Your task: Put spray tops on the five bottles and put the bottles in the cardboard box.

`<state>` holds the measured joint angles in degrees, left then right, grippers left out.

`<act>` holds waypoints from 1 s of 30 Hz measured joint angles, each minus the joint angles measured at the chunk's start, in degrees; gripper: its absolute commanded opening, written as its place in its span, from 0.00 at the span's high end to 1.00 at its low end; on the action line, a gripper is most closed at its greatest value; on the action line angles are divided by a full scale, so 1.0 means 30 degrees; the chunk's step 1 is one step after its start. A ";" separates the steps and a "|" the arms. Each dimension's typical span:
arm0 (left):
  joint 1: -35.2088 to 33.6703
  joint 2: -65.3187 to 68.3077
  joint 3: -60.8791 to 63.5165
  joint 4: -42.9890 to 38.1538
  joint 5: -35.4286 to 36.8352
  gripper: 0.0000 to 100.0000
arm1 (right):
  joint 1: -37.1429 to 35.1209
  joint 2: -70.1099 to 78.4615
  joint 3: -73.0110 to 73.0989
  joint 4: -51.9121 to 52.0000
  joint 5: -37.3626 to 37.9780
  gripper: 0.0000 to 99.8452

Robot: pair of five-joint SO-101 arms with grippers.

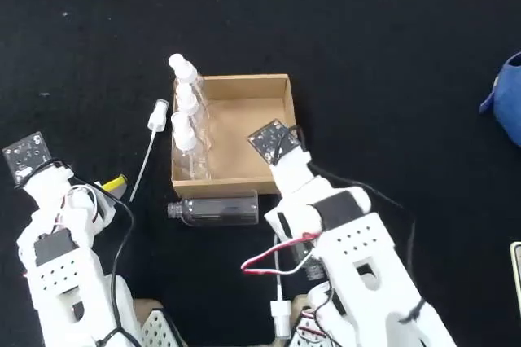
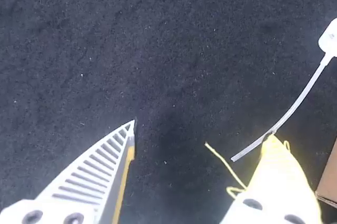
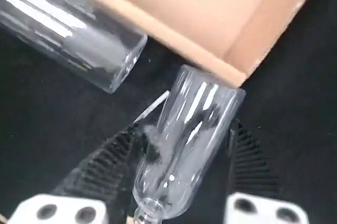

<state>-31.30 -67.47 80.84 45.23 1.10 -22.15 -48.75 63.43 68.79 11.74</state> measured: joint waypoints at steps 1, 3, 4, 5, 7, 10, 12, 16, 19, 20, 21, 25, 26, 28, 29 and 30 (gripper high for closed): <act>0.0000 0.0000 0.0000 0.0000 0.0000 0.76 | 0.0000 0.0410 0.0000 -0.0176 0.0000 0.77; 0.0000 0.0000 0.0000 0.0000 0.0000 0.76 | 0.0000 0.1084 0.0000 -0.0410 0.0000 0.77; 0.0000 0.0000 0.0000 0.0000 0.0000 0.76 | 0.0029 0.1377 0.0000 -0.0469 0.0000 0.77; 0.0000 0.0000 0.0000 0.0000 0.0000 0.76 | 0.0088 0.1641 0.0000 -0.0498 0.0000 0.77; 0.0000 0.0000 0.0000 0.0000 0.0000 0.76 | 0.0088 0.1993 0.0000 -0.0557 0.0000 0.77; 0.0000 0.0000 0.0000 0.0000 0.0000 0.76 | 0.0234 0.2051 0.0000 -0.0586 0.0000 0.77; 0.0000 0.0000 0.0000 0.0000 0.0000 0.76 | 0.1055 0.2051 0.0059 -0.0908 0.0117 0.77; 0.0000 0.0000 0.0000 0.0000 0.0000 0.76 | 0.2081 0.2051 0.1407 -0.2286 0.1963 0.77; 0.0000 0.0000 0.0000 0.0000 0.0000 0.76 | 0.2374 0.1729 0.2520 -0.3194 0.3311 0.78; 0.0000 0.0000 0.0000 0.0000 0.0000 0.76 | 0.2432 0.1817 0.2755 -0.3341 0.3604 0.78; 0.0000 0.0000 0.0000 0.0000 0.0000 0.76 | 0.2462 0.2022 0.2930 -0.3399 0.3839 0.79; 0.0000 0.0000 0.0000 0.0000 0.0000 0.76 | 0.2549 0.2198 0.3106 -0.3253 0.4659 1.00; 0.0000 0.0000 0.0000 0.0000 0.0000 0.76 | 0.2784 0.2198 0.3106 -0.3253 0.4952 0.98; 0.0000 0.0000 0.0000 0.0000 0.0000 0.76 | 0.3722 0.2198 0.3077 -0.3311 0.5538 0.95; 0.0000 0.0000 0.0000 0.0000 0.0000 0.76 | 0.4484 0.2198 0.3018 -0.3194 0.6007 0.96; 0.0000 0.0000 0.0000 0.0000 0.0000 0.76 | 0.5421 0.2198 0.2784 -0.2813 0.6535 0.97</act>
<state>-31.30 -67.47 80.84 45.23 1.10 -5.89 -42.15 71.78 60.35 31.34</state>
